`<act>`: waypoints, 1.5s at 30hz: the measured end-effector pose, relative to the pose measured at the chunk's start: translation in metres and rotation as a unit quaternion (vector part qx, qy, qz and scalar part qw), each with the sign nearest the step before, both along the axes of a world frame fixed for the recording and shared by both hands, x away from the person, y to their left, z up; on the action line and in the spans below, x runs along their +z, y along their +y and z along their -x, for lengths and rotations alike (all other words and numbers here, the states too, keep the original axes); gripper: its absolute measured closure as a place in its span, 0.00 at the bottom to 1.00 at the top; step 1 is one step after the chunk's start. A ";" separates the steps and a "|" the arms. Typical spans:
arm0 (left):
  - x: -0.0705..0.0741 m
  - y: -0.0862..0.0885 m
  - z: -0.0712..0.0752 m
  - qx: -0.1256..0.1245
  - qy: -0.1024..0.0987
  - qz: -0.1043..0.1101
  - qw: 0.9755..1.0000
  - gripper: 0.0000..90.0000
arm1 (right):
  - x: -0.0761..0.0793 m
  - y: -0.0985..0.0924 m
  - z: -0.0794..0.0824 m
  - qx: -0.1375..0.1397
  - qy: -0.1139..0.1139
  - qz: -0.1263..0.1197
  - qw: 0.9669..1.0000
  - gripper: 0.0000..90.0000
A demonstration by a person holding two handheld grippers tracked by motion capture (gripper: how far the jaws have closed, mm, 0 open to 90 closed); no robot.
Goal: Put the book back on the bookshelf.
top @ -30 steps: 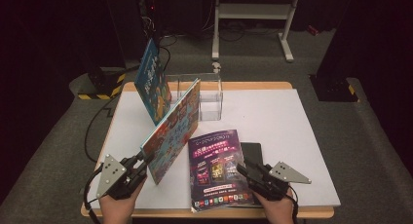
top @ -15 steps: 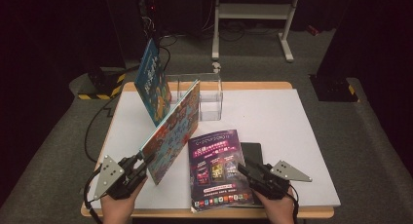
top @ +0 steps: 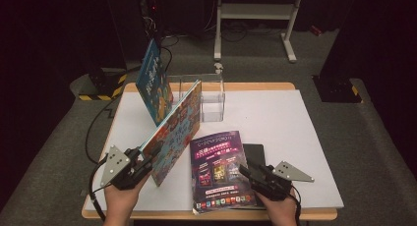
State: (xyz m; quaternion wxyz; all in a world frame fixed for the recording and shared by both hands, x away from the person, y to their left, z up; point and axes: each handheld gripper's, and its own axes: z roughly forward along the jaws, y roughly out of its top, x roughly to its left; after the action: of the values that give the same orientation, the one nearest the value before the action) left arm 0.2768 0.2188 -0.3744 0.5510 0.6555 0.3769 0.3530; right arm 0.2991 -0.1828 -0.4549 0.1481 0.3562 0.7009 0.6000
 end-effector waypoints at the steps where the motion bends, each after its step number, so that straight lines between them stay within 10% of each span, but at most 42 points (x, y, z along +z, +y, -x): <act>1: 0.002 -0.002 -0.004 0.006 0.004 -0.006 1.000 0.77 | 0.001 0.000 0.000 -0.001 0.001 -0.001 1.000 0.63; 10: 0.016 -0.008 -0.019 0.000 -0.004 0.010 1.000 0.74 | 0.004 -0.015 -0.008 -0.012 0.006 0.046 0.999 0.62; 14: 0.016 -0.010 -0.019 0.014 -0.001 0.001 1.000 0.88 | -0.008 -0.028 -0.006 -0.024 0.020 0.021 0.999 0.62; 35: 0.039 -0.021 -0.039 0.014 0.005 0.007 1.000 0.90 | -0.015 -0.044 -0.006 -0.024 0.040 -0.003 0.999 0.62; 45: 0.049 0.019 -0.019 0.062 0.003 0.051 0.997 0.90 | -0.015 -0.051 -0.009 -0.028 0.047 -0.019 0.998 0.62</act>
State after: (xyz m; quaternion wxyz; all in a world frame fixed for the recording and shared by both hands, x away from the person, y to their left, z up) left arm 0.2956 0.2374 -0.3253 0.5596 0.6028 0.4363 0.3649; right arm 0.3083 -0.2335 -0.4703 0.1244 0.4064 0.6853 0.5914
